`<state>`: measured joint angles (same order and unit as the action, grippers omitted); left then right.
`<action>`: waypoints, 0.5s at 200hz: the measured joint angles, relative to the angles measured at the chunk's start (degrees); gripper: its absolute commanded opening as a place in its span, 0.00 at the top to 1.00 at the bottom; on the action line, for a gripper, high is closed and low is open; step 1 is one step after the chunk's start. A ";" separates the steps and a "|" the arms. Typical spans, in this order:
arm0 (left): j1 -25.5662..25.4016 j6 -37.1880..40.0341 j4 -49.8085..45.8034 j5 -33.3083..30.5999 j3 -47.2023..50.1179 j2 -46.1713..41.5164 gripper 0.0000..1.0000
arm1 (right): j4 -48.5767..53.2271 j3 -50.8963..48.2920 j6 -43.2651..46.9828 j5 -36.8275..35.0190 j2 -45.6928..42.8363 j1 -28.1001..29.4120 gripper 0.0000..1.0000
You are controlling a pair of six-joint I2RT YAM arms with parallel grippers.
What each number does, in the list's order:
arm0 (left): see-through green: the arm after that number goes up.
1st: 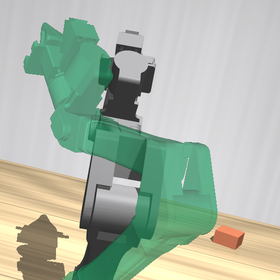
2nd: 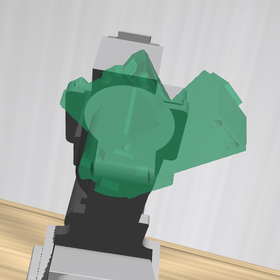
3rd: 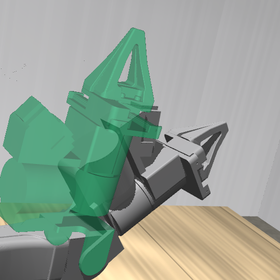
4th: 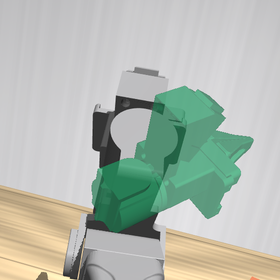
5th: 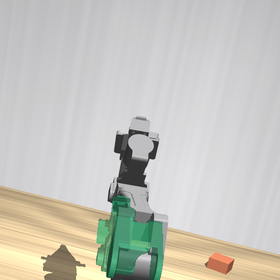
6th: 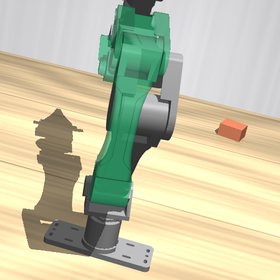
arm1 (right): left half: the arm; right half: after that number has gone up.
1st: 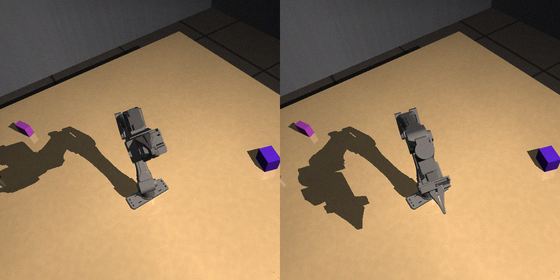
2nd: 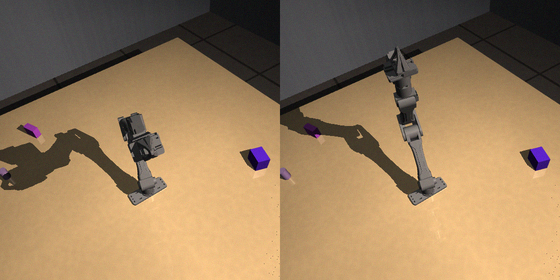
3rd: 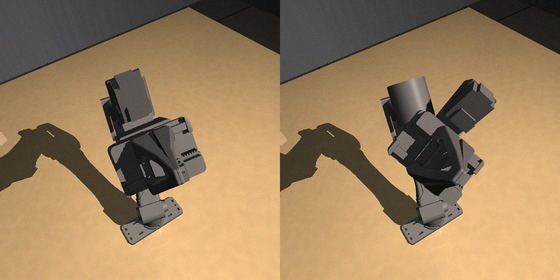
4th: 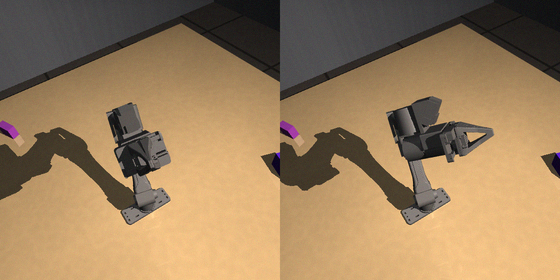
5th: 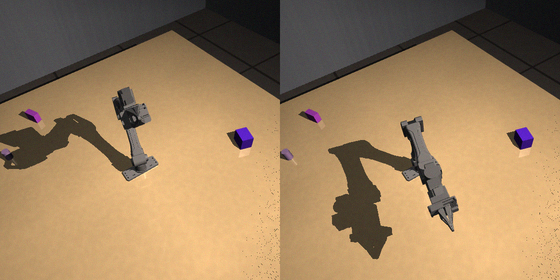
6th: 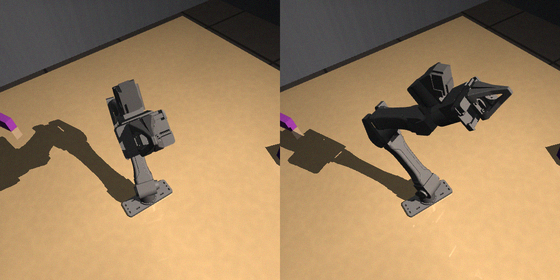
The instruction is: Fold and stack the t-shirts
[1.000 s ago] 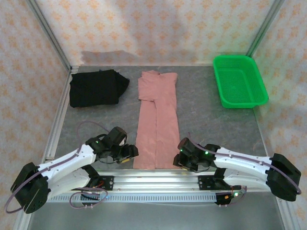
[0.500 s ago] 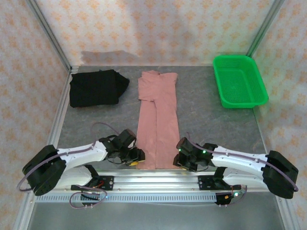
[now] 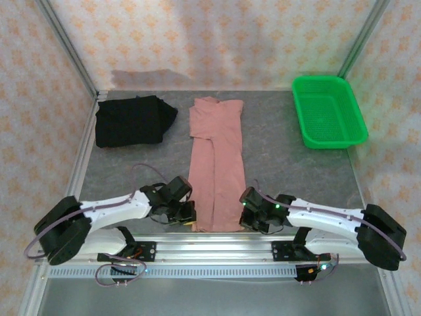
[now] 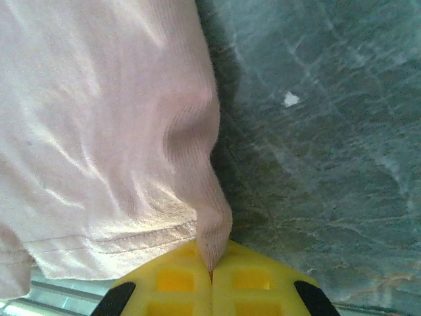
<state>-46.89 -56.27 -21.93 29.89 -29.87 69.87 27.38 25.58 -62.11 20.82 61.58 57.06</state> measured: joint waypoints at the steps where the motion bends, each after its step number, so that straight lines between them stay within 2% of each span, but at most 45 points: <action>1: 0.00 0.00 -0.20 -0.09 0.00 -0.17 1.00 | 0.04 0.02 0.00 0.00 -0.07 0.00 1.00; 45: -0.74 -0.28 -7.69 -4.00 -0.52 -8.28 1.00 | 3.08 3.65 -0.22 -0.61 -4.87 0.00 1.00; 79: -0.74 -0.17 -11.30 -5.64 -4.87 -7.23 1.00 | 7.02 10.64 0.79 -2.62 -4.09 -0.79 1.00; 100: 0.42 1.33 -13.79 -6.40 -11.45 -3.80 1.00 | 8.83 15.08 3.28 -2.49 -2.29 -5.35 1.00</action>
<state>-46.48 -54.94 -35.73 23.49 -41.32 66.06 36.21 40.66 -58.83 18.33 59.29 51.70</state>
